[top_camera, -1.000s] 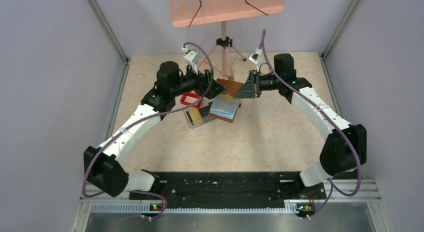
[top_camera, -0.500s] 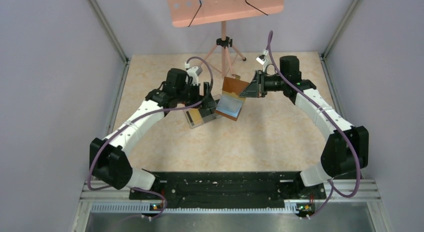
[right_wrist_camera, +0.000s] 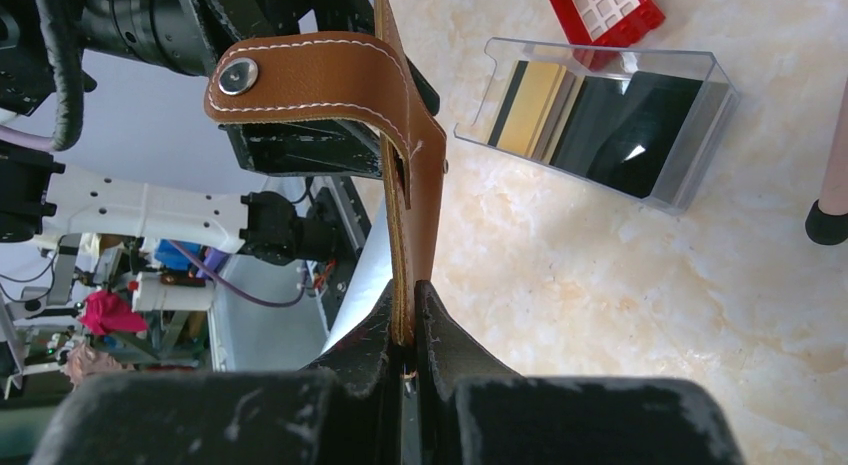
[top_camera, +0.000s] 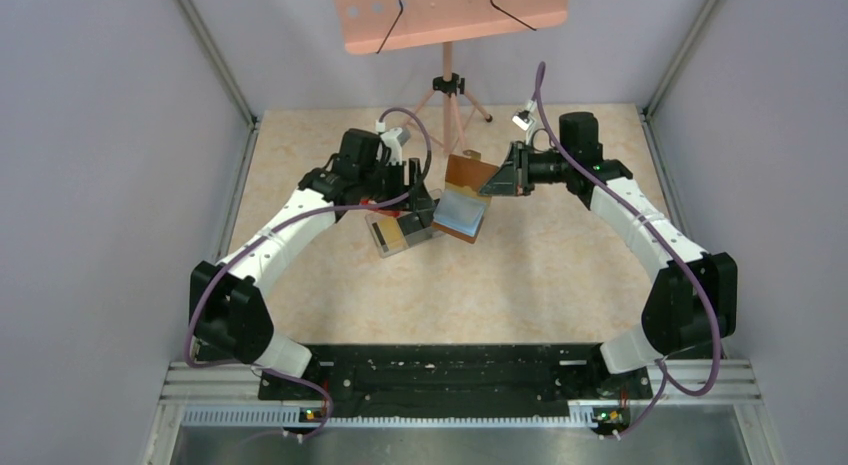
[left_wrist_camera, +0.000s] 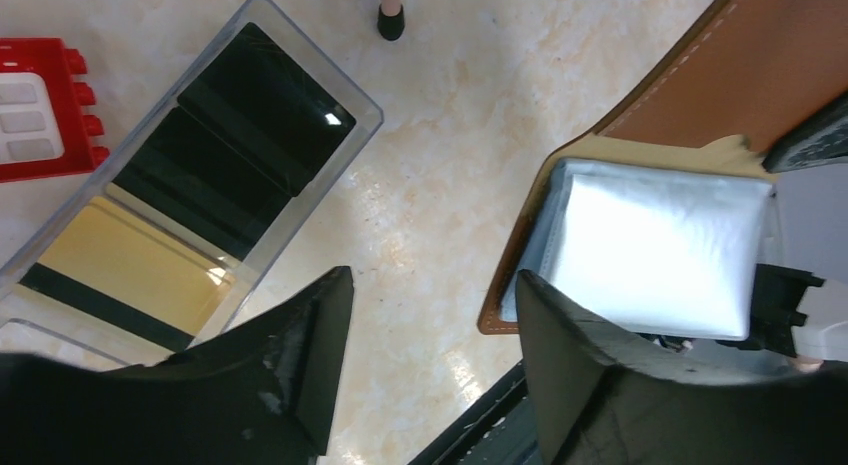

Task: Put the credit cards into the card holder
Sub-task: Turn over the card slot in the card holder.

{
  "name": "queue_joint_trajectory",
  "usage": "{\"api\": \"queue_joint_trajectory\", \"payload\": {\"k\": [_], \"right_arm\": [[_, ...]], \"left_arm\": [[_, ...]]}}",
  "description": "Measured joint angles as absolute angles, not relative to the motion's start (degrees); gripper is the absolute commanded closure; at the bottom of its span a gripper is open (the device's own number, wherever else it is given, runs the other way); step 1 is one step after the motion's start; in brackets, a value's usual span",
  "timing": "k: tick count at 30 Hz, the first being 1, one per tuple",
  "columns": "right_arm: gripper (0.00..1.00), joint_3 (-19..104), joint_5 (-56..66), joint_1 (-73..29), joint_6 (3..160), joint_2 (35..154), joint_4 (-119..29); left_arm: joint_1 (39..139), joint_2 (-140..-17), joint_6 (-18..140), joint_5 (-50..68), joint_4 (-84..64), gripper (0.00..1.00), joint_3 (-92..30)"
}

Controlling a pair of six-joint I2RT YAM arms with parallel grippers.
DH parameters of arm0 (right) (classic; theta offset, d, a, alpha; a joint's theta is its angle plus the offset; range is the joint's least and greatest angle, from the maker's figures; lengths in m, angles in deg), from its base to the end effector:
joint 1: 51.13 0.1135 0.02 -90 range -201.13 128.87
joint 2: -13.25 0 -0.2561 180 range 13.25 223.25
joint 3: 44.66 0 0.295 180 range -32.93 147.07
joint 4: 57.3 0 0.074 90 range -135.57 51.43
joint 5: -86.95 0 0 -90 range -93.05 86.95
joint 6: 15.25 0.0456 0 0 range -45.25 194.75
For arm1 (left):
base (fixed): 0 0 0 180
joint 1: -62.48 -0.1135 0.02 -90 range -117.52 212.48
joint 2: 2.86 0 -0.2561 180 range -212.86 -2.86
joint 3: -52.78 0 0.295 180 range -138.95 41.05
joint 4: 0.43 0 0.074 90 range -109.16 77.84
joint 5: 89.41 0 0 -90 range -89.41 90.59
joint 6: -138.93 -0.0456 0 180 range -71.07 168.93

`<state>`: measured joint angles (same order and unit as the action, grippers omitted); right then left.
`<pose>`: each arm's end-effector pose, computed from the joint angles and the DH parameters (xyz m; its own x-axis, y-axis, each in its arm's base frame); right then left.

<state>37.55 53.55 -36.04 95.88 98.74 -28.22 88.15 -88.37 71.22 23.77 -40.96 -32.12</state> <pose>0.3551 0.1352 0.2989 -0.7791 -0.0046 -0.6268 -0.5825 0.3747 0.7213 0.3367 -0.1818 0.2894 -0.8010 -0.0019 -0.5986 0.3908 0.7559 -0.5253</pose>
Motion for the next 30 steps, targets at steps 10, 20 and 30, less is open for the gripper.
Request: {"api": "queue_joint_trajectory", "payload": {"k": [10,20,30], "right_arm": [[1.00,37.55,53.35,-36.04,95.22,98.76,-27.02],[1.00,37.55,53.37,-36.04,94.87,98.76,-26.34],[1.00,37.55,53.40,-36.04,94.87,98.81,-26.12]], "left_arm": [[88.15,-88.37,72.13,29.37,-38.49,0.33,-33.10],[88.17,-89.33,73.31,23.66,-40.65,0.37,-34.46],[88.72,-93.44,74.52,25.67,-41.72,0.42,-34.74]]}}
